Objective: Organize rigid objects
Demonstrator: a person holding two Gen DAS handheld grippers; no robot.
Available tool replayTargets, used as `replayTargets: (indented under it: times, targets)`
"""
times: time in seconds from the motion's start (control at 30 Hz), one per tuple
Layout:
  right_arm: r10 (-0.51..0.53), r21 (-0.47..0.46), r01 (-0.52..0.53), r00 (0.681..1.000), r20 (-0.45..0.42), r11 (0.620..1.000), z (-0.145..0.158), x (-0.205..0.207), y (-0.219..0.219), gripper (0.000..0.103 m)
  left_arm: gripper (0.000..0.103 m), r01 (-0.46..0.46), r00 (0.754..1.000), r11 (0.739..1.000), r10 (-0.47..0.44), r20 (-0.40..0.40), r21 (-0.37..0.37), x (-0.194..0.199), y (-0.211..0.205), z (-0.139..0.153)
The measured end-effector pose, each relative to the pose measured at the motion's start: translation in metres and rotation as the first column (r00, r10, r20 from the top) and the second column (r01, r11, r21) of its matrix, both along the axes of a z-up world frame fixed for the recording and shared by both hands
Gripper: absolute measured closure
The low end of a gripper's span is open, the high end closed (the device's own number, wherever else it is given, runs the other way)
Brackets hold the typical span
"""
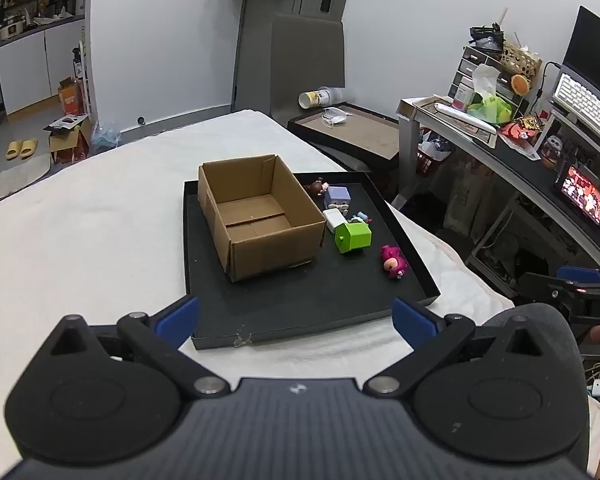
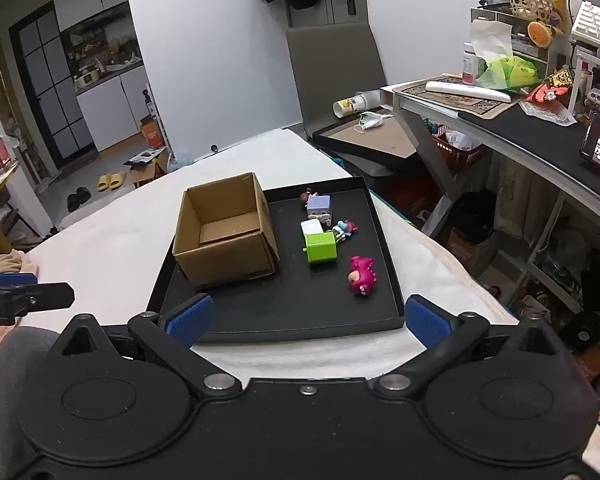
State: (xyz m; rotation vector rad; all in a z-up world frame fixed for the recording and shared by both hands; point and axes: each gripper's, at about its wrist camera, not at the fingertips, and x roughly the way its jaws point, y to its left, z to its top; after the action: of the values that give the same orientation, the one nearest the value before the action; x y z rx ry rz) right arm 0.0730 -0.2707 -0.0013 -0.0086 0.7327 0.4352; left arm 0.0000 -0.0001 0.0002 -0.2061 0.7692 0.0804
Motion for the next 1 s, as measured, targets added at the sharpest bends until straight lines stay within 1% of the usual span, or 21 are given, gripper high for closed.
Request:
replayTargets:
  times: [0.07,0.1,0.27,0.37,0.5,1.0]
  targets:
    - [-0.001,-0.004,0.001,1.000,-0.001,1.000,0.001,0.000,0.000,0.000,0.001,-0.001,1.000,1.000,0.001,0.003,0.001,-0.001,0.000,0.001]
    - [-0.001,-0.003,0.001,1.000,0.000,1.000,0.001,0.000,0.000,0.000,0.001,0.003,1.000,1.000,-0.003,0.000,0.016,-0.001,-0.002,0.000]
    - [-0.004,-0.002,0.004,1.000,0.001,1.000,0.002,0.000,-0.001,0.000,0.001,0.005,1.000,1.000,-0.006,0.006,0.005,-0.001,-0.010,0.014]
    - [-0.006,-0.002,0.006,1.000,0.007,1.000,0.004,-0.003,-0.002,0.000,0.001,0.011,1.000,1.000,-0.011,0.006,-0.004,0.000,-0.008,0.016]
    - [-0.006,0.000,0.006,1.000,0.006,1.000,0.005,-0.002,-0.003,0.000,0.001,0.009,1.000,1.000,-0.009,0.015,-0.013,-0.005,-0.002,0.009]
    - [-0.002,0.007,0.002,1.000,0.007,1.000,0.004,-0.004,-0.004,0.000,0.001,0.010,1.000,1.000,-0.010,0.021,-0.008,-0.008,0.000,0.013]
